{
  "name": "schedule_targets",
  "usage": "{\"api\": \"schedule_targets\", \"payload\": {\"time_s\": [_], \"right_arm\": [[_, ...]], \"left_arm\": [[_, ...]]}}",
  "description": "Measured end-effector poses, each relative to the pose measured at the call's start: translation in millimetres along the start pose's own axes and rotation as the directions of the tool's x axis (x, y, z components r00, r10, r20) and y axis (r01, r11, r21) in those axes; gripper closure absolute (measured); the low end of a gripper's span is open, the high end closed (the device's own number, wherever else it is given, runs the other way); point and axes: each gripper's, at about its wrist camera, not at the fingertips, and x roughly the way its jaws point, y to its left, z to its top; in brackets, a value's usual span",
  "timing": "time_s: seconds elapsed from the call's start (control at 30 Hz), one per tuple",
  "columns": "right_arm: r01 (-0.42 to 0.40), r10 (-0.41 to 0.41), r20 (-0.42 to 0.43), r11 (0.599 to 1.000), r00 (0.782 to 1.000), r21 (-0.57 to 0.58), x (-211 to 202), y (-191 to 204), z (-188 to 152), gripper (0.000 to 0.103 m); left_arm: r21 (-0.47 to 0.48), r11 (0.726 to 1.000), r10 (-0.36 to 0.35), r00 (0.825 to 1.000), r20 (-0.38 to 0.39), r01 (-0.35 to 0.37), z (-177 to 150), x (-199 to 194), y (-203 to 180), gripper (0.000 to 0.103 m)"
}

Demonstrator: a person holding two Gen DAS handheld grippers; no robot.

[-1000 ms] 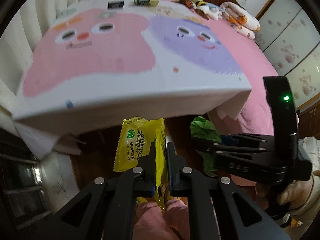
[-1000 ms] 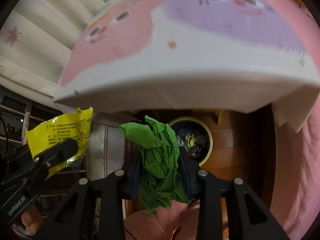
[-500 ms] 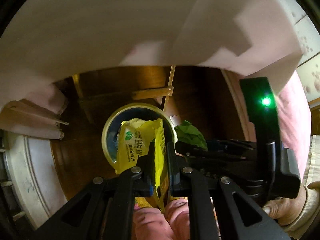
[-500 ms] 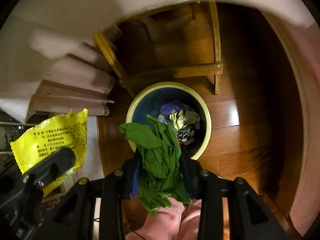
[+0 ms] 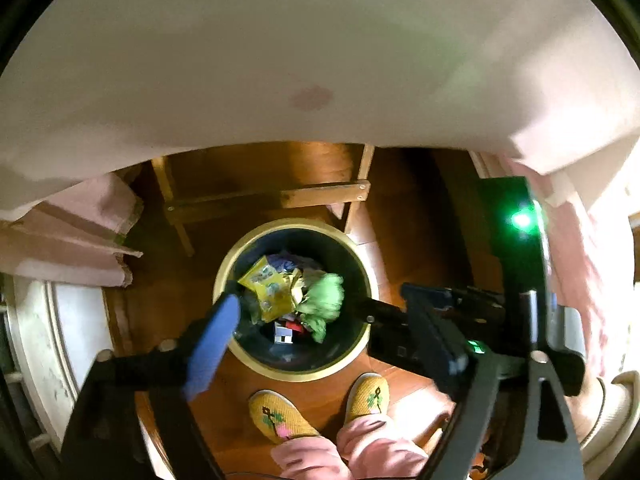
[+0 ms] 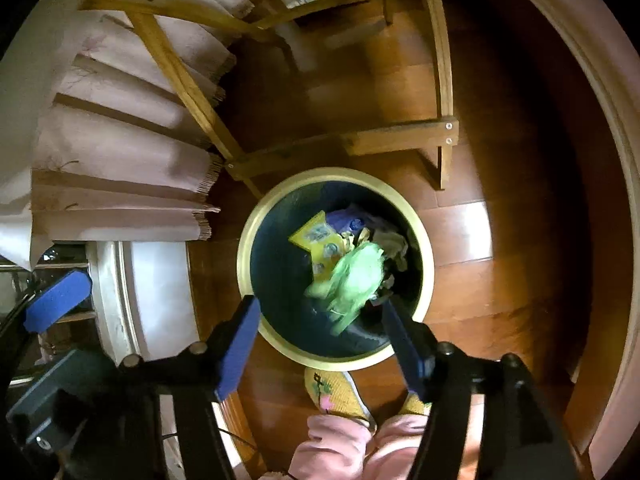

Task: Collect trash

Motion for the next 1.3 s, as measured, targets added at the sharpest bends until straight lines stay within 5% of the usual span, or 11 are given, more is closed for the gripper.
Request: {"api": "schedule_targets", "payload": {"time_s": [0.33,0.77,1.03,1.2,1.3], "right_arm": [[0.018,-0.019,0.014,1.000,1.000,0.018,-69,11,-9,0.035],[0.018,0.002,0.140,0.990,0.990,-0.138,-253,84,-23,0.034],[0.087,-0.002,0.327,0.966,0.945,-0.244,-343,132,-4,0.034],[0.133,-0.012,0.442,0.960,0.897,-0.245,-380,152,25,0.034],[0.150,-0.016,0.467,0.956,0.884,-0.251,-391,162,43,0.034]], "left_arm": [[-0.043,0.999,0.035,0.998,0.045,-0.033,-9,-76,-2,0.012],[0.071,0.996,0.034,0.981,0.191,-0.049,4,-257,-22,0.011],[0.150,0.985,0.030,0.936,0.351,-0.088,42,-338,-23,0.011],[0.181,0.966,0.081,0.881,0.467,-0.185,71,-366,-25,0.011],[0.168,0.964,0.098,0.864,0.495,-0.205,92,-375,-23,0.011]]}}
